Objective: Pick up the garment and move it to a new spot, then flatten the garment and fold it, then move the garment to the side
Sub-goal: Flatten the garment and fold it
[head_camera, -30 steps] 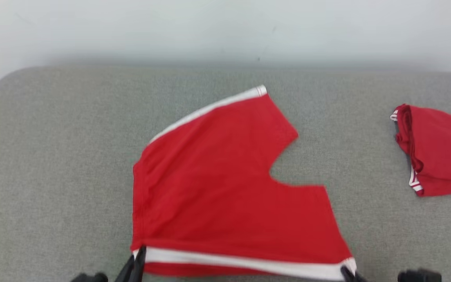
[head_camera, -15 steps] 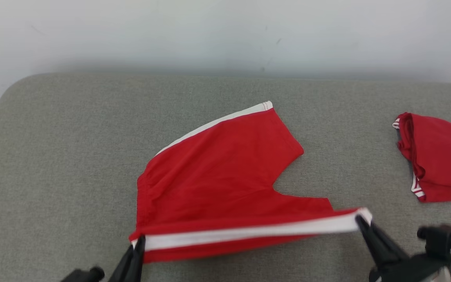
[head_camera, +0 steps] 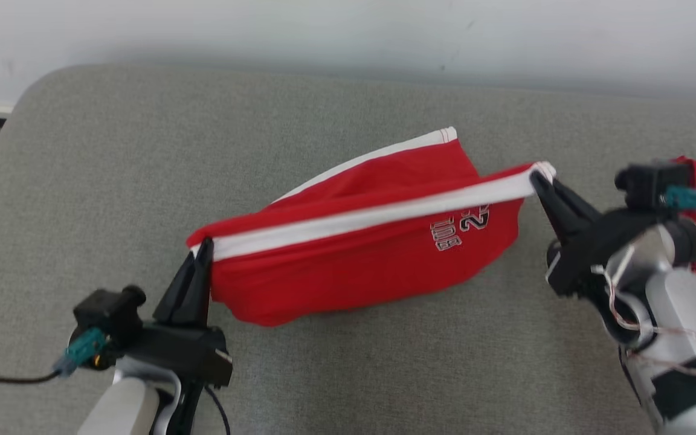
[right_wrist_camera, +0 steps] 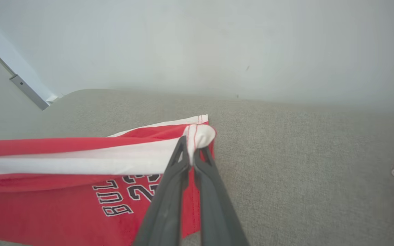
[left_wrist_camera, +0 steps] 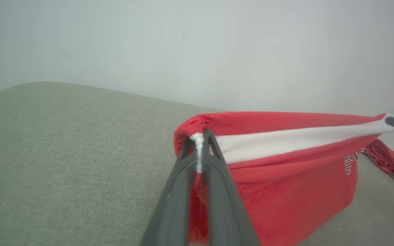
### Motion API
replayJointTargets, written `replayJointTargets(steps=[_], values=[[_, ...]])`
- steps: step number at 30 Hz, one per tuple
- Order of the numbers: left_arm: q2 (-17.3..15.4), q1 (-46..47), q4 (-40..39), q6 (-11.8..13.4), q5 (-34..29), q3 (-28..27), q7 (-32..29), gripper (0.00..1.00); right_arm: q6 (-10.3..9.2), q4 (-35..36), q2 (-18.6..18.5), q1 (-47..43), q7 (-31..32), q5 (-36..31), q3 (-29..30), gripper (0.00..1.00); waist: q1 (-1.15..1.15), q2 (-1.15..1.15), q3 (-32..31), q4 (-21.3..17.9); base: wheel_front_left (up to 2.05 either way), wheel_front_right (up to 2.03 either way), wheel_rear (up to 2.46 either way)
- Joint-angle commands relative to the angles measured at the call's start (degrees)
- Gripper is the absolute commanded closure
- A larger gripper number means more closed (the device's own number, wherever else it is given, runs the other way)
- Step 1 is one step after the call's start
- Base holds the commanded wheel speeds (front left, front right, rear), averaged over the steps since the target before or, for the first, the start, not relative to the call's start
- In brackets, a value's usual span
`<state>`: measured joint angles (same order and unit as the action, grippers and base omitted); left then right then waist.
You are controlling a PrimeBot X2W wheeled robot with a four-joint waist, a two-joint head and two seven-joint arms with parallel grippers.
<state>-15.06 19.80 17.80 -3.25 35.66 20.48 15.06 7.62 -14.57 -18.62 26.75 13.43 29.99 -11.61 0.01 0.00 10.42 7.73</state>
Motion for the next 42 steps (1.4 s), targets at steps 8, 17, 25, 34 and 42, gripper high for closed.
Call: replayJointTargets(steps=[8, 17, 25, 34, 42], values=[[2.14, 11.84, 8.98, -2.68, -0.12, 1.33, 0.19, 1.00, -0.19, -18.57, 0.77, 19.50, -1.11, 0.83, -4.97, 1.00, -0.01, 0.00, 7.54, 3.13, 0.00, 0.00, 0.00], [4.94, 20.34, 15.69, -3.93, -0.74, 2.26, 0.23, 1.00, -0.16, -35.49, 2.60, 34.74, -4.05, 1.30, -9.76, 1.00, -0.01, 0.00, 12.54, 5.65, 0.00, 0.00, 0.00], [6.06, 22.84, 18.75, -4.17, -1.05, 3.11, 0.24, 1.00, -0.17, -44.28, 4.21, 39.58, -6.17, 1.63, -11.93, 1.00, -0.01, 0.00, 13.90, 6.20, 0.00, 0.00, 0.00], [5.57, 21.92, 19.64, -4.16, -1.80, 3.22, 0.24, 0.00, -0.16, -48.30, 4.95, 39.91, -10.92, 3.81, -15.20, 0.00, -0.01, 0.00, 11.75, 5.41, 0.00, 0.00, 0.00], [4.40, 13.63, 12.80, -3.22, -6.53, -2.99, 0.24, 0.00, -0.16, -46.08, 2.65, 33.25, -16.26, 9.00, -18.32, 0.00, -0.01, 0.00, 5.89, 4.22, 0.00, 0.00, 0.00]])
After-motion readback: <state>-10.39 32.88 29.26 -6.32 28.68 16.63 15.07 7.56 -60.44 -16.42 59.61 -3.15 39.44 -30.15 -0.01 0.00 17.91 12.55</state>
